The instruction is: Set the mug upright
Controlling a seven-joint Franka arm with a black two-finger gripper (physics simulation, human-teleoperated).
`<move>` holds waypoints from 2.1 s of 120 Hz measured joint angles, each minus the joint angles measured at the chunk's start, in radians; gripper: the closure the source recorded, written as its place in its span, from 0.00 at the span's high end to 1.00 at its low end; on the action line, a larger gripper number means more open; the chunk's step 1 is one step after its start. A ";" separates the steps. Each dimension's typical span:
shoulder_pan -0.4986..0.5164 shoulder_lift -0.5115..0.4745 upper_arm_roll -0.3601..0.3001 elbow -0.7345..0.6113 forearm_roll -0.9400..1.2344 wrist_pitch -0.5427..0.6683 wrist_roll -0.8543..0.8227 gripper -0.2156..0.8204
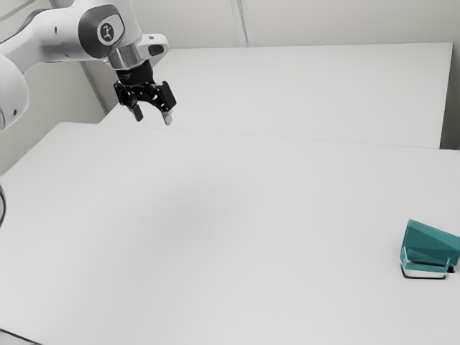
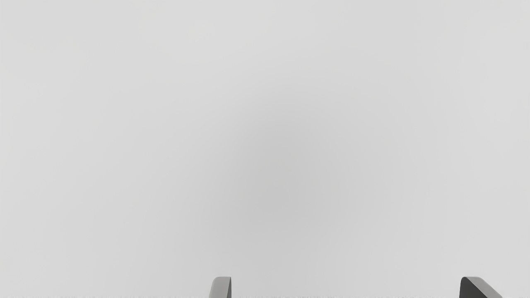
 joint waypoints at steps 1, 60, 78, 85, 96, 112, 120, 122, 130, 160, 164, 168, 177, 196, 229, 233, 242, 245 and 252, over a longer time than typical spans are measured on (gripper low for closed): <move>0.000 0.000 0.000 0.000 0.000 0.000 0.000 0.79; -0.083 0.007 -0.020 -0.054 -0.163 0.040 0.000 0.79; -0.122 -0.004 -0.062 -0.181 -0.323 0.164 -0.001 0.79; -0.131 -0.010 -0.094 -0.216 -0.365 0.205 -0.001 0.79; -0.129 -0.005 -0.152 -0.266 -0.439 0.273 -0.001 0.79; -0.153 0.037 -0.236 -0.276 -0.488 0.388 0.002 0.79; -0.192 0.085 -0.245 -0.247 -0.506 0.447 0.002 0.79; -0.202 0.099 -0.246 -0.236 -0.510 0.461 0.002 0.79; -0.234 0.147 -0.248 -0.213 -0.546 0.513 0.003 0.79; -0.308 0.334 -0.280 -0.157 -0.732 0.672 0.043 0.79; -0.313 0.368 -0.295 -0.133 -0.744 0.691 0.050 0.79; -0.325 0.406 -0.304 -0.097 -0.753 0.708 0.057 0.79; -0.346 0.468 -0.318 -0.036 -0.769 0.738 0.070 0.79; -0.356 0.510 -0.352 -0.005 -0.814 0.789 0.093 0.79; -0.384 0.565 -0.375 -0.004 -0.895 0.849 0.121 0.79; -0.387 0.566 -0.381 -0.004 -0.901 0.856 0.124 0.79; -0.389 0.566 -0.404 -0.004 -0.909 0.872 0.129 0.79; -0.389 0.566 -0.412 -0.004 -0.914 0.878 0.131 0.79; -0.390 0.566 -0.425 -0.004 -0.923 0.890 0.135 0.79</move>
